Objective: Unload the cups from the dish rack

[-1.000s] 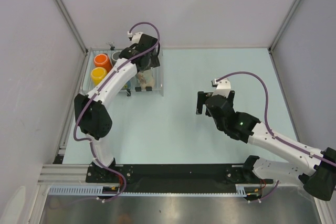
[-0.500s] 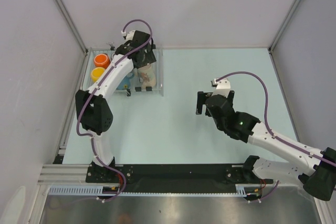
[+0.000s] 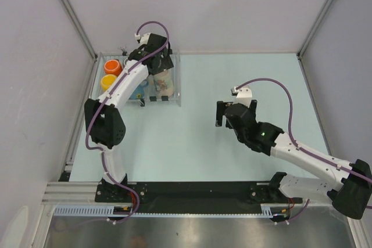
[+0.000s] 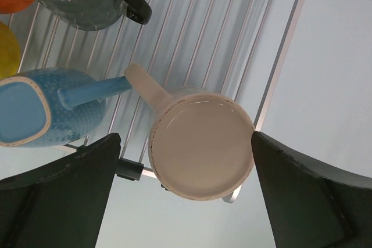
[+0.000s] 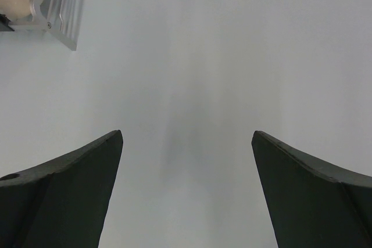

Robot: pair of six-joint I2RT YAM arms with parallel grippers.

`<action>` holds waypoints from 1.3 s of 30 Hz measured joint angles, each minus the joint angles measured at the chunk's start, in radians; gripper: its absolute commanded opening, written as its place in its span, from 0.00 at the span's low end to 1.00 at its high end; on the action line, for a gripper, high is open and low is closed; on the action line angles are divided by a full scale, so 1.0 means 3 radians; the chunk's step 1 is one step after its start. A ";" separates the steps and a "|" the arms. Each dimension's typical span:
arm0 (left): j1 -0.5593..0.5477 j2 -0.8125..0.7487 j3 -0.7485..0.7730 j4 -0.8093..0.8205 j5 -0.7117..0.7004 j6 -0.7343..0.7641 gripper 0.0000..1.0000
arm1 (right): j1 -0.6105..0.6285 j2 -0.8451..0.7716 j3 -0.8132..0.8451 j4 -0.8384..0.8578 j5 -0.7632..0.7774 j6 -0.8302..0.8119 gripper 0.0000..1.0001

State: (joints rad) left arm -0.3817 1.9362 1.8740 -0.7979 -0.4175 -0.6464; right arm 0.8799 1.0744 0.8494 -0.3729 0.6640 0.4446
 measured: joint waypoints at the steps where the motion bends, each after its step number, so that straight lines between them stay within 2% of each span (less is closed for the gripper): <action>1: -0.0003 -0.0004 0.0000 -0.0004 -0.0013 0.0001 1.00 | 0.0000 0.0001 0.0000 0.0001 -0.0001 0.0000 1.00; 15: -0.0219 -0.0008 0.0066 -0.0095 -0.0107 0.0127 1.00 | -0.0003 -0.0005 0.0000 0.0001 0.0000 0.0050 1.00; 27: -0.0195 0.0071 0.0066 -0.0106 -0.0100 0.0135 1.00 | -0.0032 -0.0023 0.0000 0.0001 -0.0009 0.0052 1.00; 36: -0.0130 0.0322 0.0066 -0.0103 -0.0022 0.0112 1.00 | -0.0107 -0.0023 0.0000 0.0001 -0.0062 0.0052 1.00; 39: -0.0121 0.0369 0.0055 -0.0102 0.0006 0.0112 0.97 | -0.0126 -0.0023 -0.0001 0.0001 -0.0074 0.0052 1.00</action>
State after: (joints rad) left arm -0.4179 2.0468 1.8904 -0.8284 -0.4156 -0.6128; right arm 0.8421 1.0676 0.8490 -0.3725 0.6418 0.4603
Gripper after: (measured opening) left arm 0.995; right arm 0.995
